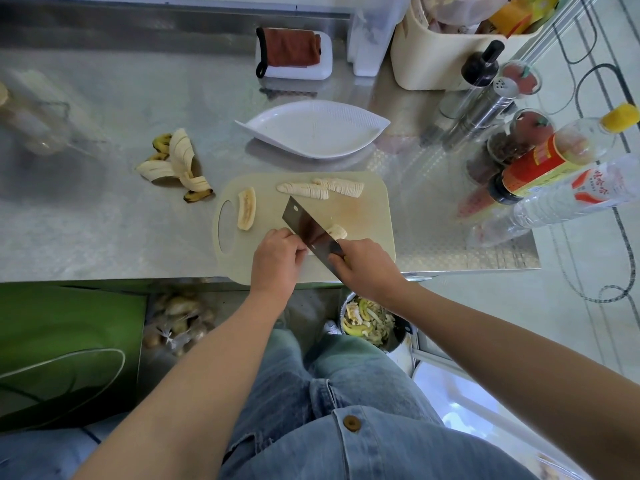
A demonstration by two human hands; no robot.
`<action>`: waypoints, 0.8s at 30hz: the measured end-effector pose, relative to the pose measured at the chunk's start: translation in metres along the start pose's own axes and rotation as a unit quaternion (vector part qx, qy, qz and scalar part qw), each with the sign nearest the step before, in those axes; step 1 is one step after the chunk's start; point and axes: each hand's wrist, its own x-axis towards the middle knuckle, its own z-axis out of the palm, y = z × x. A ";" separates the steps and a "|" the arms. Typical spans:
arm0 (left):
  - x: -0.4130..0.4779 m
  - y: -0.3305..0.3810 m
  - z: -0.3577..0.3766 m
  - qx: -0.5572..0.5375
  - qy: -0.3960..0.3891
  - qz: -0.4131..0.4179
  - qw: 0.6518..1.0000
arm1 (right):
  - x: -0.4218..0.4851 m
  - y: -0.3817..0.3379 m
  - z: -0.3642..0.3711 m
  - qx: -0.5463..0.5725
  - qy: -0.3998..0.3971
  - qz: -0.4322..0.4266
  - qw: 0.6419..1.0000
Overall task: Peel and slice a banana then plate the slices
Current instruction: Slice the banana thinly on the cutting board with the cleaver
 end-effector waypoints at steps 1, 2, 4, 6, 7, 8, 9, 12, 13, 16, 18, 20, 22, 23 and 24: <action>0.000 0.000 0.000 0.000 -0.001 -0.001 1.000 | 0.000 -0.001 -0.001 0.000 -0.002 0.001 1.000; 0.000 0.000 0.000 0.000 -0.001 -0.002 1.000 | 0.000 -0.002 -0.001 -0.001 -0.005 0.003 1.000; 0.000 -0.001 0.001 -0.003 -0.001 -0.003 1.000 | -0.001 -0.004 0.000 -0.006 -0.014 0.011 1.000; -0.001 -0.001 0.000 -0.006 -0.001 -0.001 1.000 | -0.001 -0.003 0.004 -0.002 -0.022 0.020 1.000; -0.001 0.000 0.000 -0.005 -0.001 0.001 1.000 | -0.001 -0.003 0.006 -0.001 -0.026 0.024 0.999; -0.001 0.000 -0.001 -0.004 0.000 0.002 1.000 | -0.001 -0.003 0.007 0.001 -0.030 0.028 0.999; 0.000 0.000 -0.001 -0.003 0.000 0.002 1.000 | -0.001 -0.003 0.008 0.002 -0.030 0.031 0.999; 0.000 0.000 -0.001 -0.006 0.004 0.003 1.000 | 0.000 -0.001 0.005 -0.002 -0.026 0.023 0.999; 0.000 -0.001 -0.001 -0.007 0.004 0.003 1.000 | 0.001 -0.001 0.004 -0.002 -0.021 0.018 1.000; 0.000 -0.001 -0.001 -0.004 0.008 0.005 1.000 | 0.001 -0.002 0.002 0.018 0.008 0.010 1.000; 0.000 -0.001 -0.001 -0.002 0.012 0.008 1.000 | 0.000 -0.002 0.001 0.021 0.013 0.008 1.000; 0.000 0.000 -0.001 -0.001 0.010 0.009 1.000 | 0.000 -0.001 0.001 0.013 0.008 0.007 1.000; 0.000 0.000 -0.002 0.001 0.008 0.013 1.000 | 0.000 0.000 0.001 0.010 0.005 0.007 1.000; 0.000 0.000 -0.002 0.001 0.008 0.015 1.000 | -0.001 0.000 0.001 0.011 0.003 0.007 1.000; 0.000 0.000 -0.001 0.000 0.008 0.017 1.000 | -0.001 0.000 0.000 0.014 0.001 0.006 1.000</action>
